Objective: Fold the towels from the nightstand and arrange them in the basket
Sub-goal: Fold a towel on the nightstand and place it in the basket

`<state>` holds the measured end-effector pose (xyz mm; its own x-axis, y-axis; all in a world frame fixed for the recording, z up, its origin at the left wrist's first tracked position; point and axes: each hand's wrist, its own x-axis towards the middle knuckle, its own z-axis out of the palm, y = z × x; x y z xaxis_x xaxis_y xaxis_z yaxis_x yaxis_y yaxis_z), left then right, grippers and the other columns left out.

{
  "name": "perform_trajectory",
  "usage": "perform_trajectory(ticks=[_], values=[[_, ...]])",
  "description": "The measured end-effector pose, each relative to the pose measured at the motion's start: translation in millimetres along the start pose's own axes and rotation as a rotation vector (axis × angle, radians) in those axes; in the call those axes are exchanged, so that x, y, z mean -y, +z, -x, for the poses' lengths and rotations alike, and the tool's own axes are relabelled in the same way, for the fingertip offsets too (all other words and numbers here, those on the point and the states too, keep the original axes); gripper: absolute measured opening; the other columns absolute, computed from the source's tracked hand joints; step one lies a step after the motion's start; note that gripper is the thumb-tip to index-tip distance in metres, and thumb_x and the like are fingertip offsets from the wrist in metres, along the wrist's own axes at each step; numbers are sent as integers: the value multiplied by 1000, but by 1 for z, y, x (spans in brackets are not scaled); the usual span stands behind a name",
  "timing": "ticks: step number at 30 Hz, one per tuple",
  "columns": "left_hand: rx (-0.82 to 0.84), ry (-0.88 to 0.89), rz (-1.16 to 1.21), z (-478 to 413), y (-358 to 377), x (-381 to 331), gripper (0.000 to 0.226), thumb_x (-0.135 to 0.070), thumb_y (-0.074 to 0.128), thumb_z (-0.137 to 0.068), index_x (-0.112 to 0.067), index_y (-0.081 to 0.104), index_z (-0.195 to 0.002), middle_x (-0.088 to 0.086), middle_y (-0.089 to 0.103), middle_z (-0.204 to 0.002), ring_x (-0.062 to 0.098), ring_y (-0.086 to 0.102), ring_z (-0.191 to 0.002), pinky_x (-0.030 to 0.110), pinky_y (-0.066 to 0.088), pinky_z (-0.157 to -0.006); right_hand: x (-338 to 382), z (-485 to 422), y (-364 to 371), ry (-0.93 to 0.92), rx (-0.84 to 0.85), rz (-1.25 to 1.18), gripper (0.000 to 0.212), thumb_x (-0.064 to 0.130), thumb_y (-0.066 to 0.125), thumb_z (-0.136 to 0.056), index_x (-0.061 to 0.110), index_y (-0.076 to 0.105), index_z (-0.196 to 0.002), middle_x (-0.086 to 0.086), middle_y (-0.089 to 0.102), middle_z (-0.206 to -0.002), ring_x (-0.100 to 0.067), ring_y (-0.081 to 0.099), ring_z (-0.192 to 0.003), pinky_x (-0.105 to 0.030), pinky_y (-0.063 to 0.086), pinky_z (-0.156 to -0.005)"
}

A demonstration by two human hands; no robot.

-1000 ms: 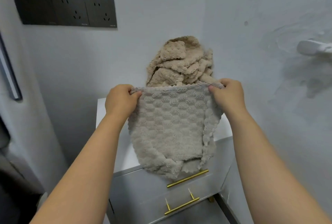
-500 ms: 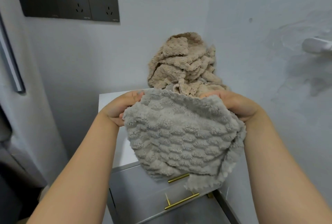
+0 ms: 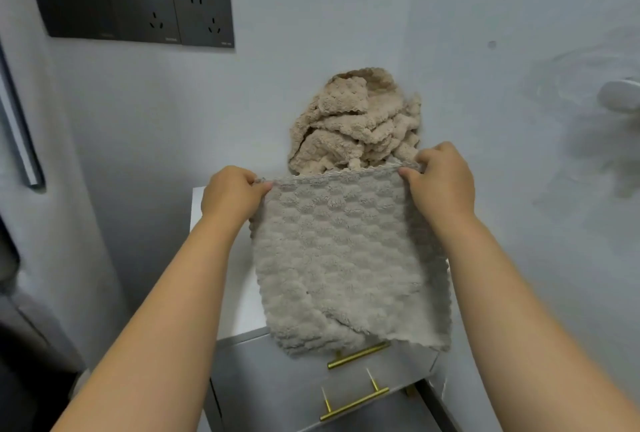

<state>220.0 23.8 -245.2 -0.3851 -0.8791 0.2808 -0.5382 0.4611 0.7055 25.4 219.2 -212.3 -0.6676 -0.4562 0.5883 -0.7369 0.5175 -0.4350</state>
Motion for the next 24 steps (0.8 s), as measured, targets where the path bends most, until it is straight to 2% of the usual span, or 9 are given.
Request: perform_trajectory(ticks=[3,5,7,9,12,15,17,21,24], values=[[-55,33,19,-6,9,0,52,-28,65,-88,-12,35,-48,4,36,-47,21,34,-50,29,26,-51,2,-4,11,49,-58,26,27,29,66,-87,6,58,-73,-7,56,-76,-28,49,-71,-30,30,-56],[-59,-9,102,-15,12,-7,49,-24,64,-88,-12,38,-48,3,40,-44,20,38,-48,28,31,-49,4,-11,20,78,4,16,31,27,65,-87,10,49,-67,-1,48,-63,-28,48,-68,-31,27,-55],[-34,-148,345,-29,13,-16,43,-20,64,-89,-11,47,-51,0,48,-37,21,51,-47,28,48,-55,6,-25,28,94,23,-20,25,22,60,-90,10,50,-71,-2,48,-67,-26,44,-70,-32,28,-59],[-48,-183,434,-42,15,-24,38,-21,62,-90,-13,53,-54,-1,57,-45,26,63,-57,34,56,-70,7,-39,32,86,-27,-88,14,14,54,-90,8,54,-77,-8,55,-78,-28,45,-75,-33,31,-63],[82,-110,127,-45,21,-32,30,-26,58,-91,-14,62,-64,7,64,-68,28,65,-69,31,53,-72,4,-48,41,68,121,47,20,3,50,-86,12,52,-68,-8,54,-79,-31,53,-80,-31,33,-63],[132,-98,14,-41,24,-32,29,-30,55,-94,-9,69,-82,12,69,-74,29,67,-72,34,55,-76,-3,-49,43,24,148,175,15,2,50,-87,10,56,-75,-11,60,-83,-31,54,-77,-30,33,-60],[60,-32,-3,-37,23,-31,33,-31,54,-95,-10,68,-75,9,65,-69,30,64,-75,32,50,-71,-7,-49,39,-69,134,177,15,0,49,-84,8,54,-73,-15,60,-85,-33,54,-80,-31,33,-59],[-39,79,42,-25,18,-26,41,-21,54,-95,-16,47,-54,3,47,-57,27,49,-68,28,33,-61,-11,-41,21,-127,106,5,12,6,50,-87,4,61,-84,-12,61,-85,-31,53,-83,-36,44,-66],[-12,154,75,-15,6,-16,30,-13,53,-93,-12,56,-63,-1,47,-56,21,45,-62,25,30,-52,-10,-25,6,-98,223,-104,17,14,57,-88,15,56,-71,-2,57,-76,-24,53,-77,-32,43,-65]])
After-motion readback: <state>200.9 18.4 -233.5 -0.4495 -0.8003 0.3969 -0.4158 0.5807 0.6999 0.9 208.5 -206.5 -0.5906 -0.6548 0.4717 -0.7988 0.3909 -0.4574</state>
